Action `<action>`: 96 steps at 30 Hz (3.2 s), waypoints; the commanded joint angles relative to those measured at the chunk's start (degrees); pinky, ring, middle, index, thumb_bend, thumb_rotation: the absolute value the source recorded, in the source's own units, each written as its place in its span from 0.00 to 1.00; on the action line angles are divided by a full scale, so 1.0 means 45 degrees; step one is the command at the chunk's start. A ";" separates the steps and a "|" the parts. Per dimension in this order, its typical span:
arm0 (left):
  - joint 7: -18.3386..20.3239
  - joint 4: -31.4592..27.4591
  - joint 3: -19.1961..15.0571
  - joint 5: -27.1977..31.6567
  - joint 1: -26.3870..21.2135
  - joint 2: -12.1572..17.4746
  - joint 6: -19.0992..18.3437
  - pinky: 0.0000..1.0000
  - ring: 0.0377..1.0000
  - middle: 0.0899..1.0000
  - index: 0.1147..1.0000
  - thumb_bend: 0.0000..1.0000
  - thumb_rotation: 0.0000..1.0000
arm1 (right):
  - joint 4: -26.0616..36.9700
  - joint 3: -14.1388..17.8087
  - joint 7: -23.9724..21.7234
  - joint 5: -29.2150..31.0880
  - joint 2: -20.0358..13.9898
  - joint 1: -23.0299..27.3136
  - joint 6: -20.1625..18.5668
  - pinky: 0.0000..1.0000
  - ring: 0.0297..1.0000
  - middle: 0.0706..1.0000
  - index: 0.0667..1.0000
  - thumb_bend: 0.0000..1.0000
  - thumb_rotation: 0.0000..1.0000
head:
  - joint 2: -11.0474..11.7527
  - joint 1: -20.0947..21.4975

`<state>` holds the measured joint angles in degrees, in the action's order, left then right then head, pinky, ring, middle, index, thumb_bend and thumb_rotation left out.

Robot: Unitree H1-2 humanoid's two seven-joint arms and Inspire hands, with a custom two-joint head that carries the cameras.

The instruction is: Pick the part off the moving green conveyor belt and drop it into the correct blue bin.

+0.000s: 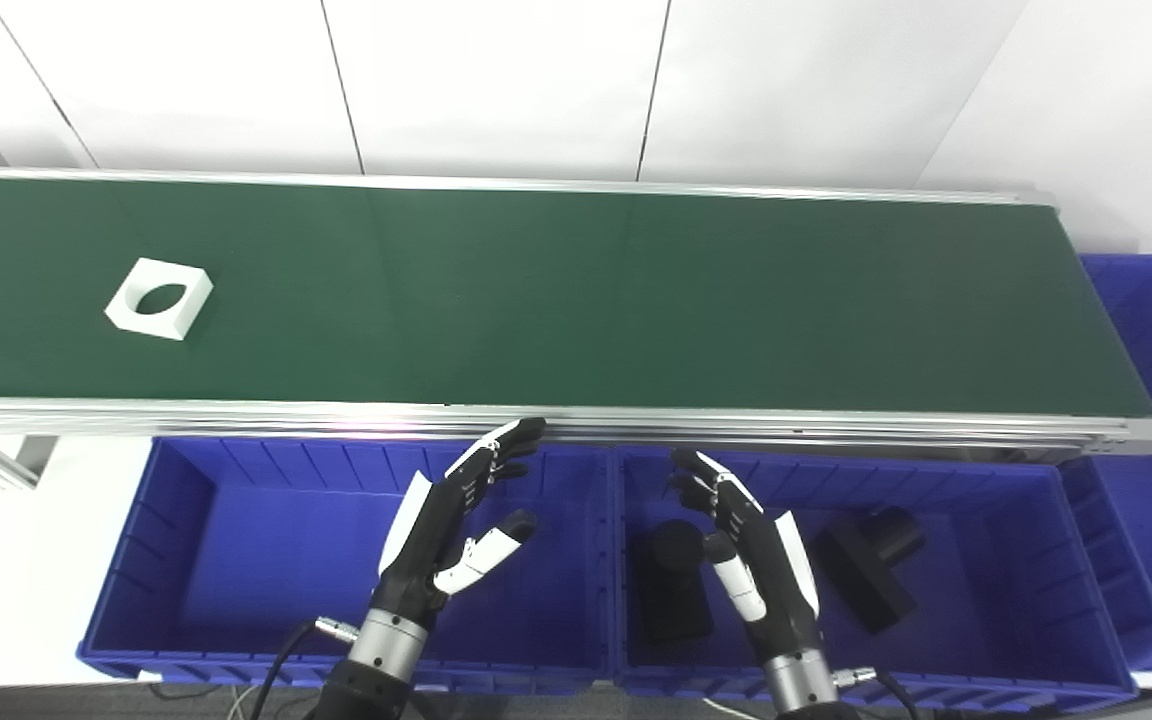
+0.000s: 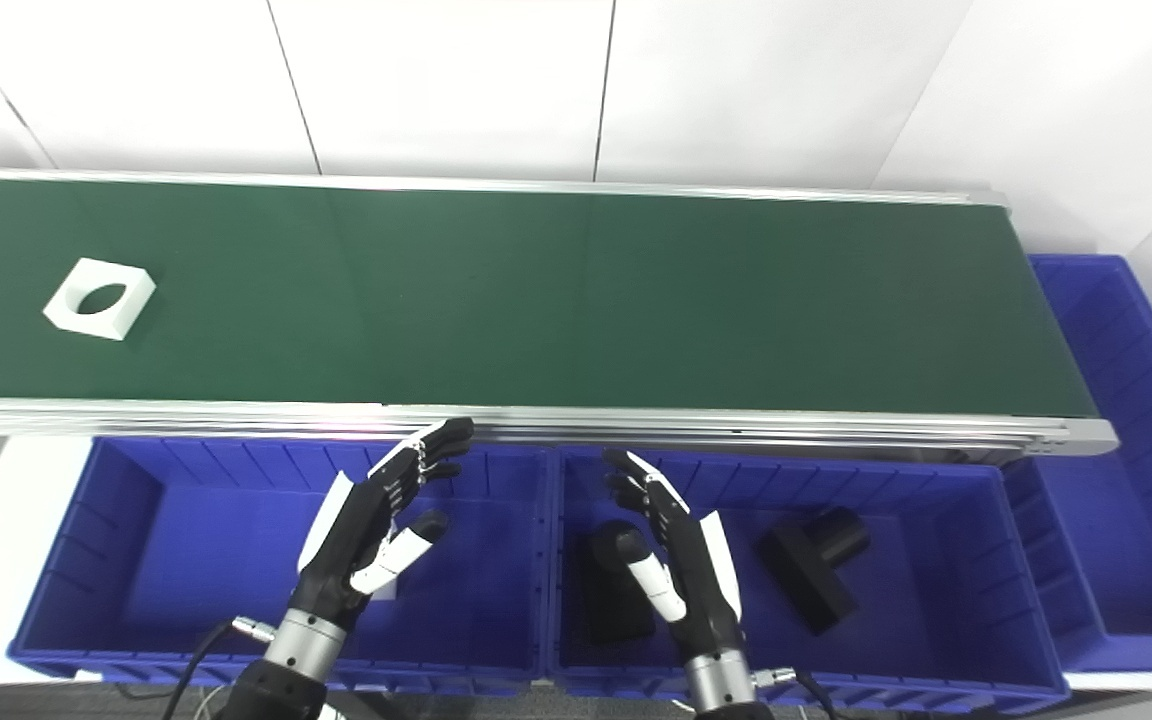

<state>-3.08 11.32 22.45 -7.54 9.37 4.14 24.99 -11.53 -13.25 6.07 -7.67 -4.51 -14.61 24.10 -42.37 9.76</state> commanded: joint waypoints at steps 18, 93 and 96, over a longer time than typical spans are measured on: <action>-0.0771 0.1065 0.0748 -0.0171 -0.0520 -0.0022 0.0430 0.79 0.83 0.83 0.80 0.77 0.80 | -0.1093 -0.0454 0.0563 0.0453 -0.0477 0.0497 0.0628 0.83 0.83 0.87 0.83 0.84 0.98 | 0.2098 -0.1313; -0.2925 -0.0424 0.1158 -0.6355 -0.5623 0.3150 0.0278 0.77 0.79 0.81 0.83 0.85 0.43 | -0.1819 -0.1077 0.1053 0.0725 -0.1019 0.0775 0.0628 0.84 0.84 0.90 0.84 0.83 1.00 | 0.3379 -0.3333; -0.2695 0.0119 0.0926 -0.7016 -0.6104 0.3240 0.0341 0.76 0.77 0.79 0.82 0.89 0.38 | -0.1807 -0.1136 0.1115 0.0680 -0.1025 0.0794 0.0628 0.83 0.84 0.89 0.84 0.83 1.00 | 0.3384 -0.3302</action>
<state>-15.04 12.12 27.27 -37.71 -15.59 18.41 25.25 -21.30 -17.98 10.62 -4.27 -8.97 -11.22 24.78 -27.07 -5.10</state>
